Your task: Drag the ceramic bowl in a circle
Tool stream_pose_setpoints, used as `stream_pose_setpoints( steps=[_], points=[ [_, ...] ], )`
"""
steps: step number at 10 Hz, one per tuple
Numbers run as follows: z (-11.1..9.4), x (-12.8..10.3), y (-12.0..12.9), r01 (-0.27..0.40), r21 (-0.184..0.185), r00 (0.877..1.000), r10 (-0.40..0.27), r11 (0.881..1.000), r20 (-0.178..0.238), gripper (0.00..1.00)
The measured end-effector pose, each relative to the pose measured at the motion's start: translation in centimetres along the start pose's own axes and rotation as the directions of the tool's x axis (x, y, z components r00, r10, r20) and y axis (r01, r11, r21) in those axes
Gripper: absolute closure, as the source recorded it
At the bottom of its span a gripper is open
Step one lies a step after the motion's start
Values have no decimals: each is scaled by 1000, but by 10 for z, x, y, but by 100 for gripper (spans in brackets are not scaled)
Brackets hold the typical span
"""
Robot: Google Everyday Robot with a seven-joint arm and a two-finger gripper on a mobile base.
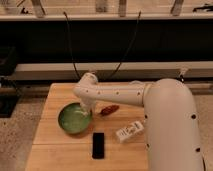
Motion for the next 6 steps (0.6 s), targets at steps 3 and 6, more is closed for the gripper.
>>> stream_pose_setpoints(
  steps=[3, 6],
  points=[
    [0, 4, 0, 31, -1, 1000, -31, 1000, -4, 100],
    [-1, 8, 0, 58, 1, 998, -58, 998, -7, 100]
  ],
)
